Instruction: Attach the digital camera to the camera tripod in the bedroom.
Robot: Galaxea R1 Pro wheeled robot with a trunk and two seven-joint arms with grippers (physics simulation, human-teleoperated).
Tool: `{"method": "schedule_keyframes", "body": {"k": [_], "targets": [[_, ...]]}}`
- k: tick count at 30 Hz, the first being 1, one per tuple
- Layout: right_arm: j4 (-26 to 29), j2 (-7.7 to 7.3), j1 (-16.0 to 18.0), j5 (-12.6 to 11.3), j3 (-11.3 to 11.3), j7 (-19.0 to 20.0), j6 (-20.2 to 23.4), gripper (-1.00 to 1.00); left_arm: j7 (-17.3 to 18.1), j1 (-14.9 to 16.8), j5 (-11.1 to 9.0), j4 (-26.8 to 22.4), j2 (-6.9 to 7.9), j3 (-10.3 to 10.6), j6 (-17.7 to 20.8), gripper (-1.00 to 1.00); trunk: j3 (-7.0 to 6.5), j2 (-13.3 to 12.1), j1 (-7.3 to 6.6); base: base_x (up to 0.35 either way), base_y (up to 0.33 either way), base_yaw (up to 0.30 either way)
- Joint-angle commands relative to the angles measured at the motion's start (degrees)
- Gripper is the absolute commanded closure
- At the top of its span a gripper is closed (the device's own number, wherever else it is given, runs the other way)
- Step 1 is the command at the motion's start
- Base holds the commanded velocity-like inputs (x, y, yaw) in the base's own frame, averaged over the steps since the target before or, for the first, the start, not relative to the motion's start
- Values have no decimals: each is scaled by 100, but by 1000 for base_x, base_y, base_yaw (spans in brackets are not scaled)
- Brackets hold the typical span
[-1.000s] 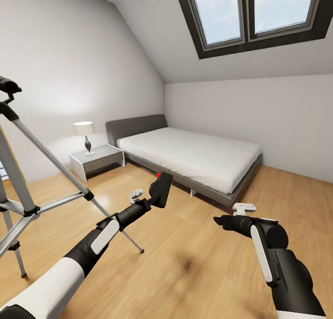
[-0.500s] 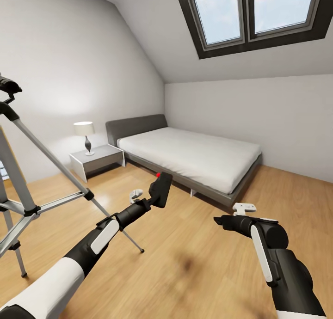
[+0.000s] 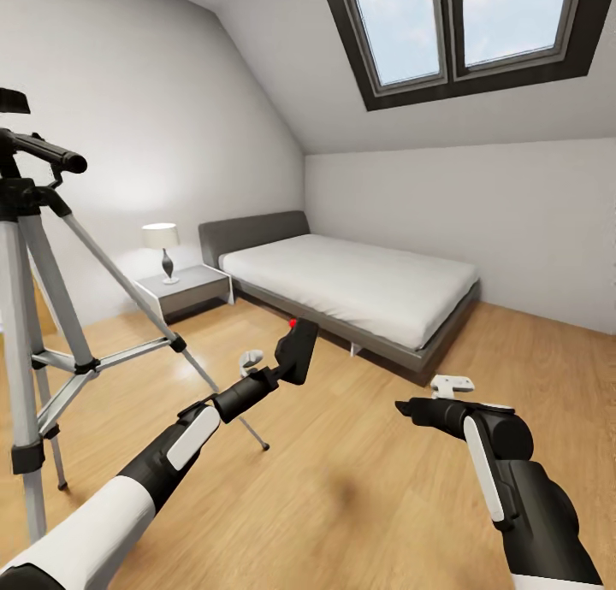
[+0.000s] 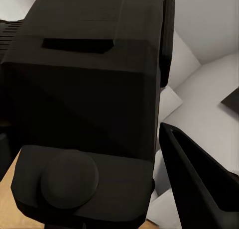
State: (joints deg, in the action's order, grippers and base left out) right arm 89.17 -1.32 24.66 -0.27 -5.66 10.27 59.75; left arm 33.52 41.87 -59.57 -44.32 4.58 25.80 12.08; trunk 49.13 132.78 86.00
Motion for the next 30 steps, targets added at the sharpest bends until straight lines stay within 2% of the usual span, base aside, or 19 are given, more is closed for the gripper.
{"method": "schedule_keyframes", "body": {"k": [1, 30], "targets": [[4, 0, 4, 0, -5, 19, 25, -100, 14, 5, -63, 6, 4, 13, 38, 100, 6, 3, -4, -258, 0, 0], [4, 3, 4, 2, -5, 13, 25, -100, 49, 5, -65, 141, 6, 13, 22, 100, 6, 3, -4, -239, 0, 0]]}}
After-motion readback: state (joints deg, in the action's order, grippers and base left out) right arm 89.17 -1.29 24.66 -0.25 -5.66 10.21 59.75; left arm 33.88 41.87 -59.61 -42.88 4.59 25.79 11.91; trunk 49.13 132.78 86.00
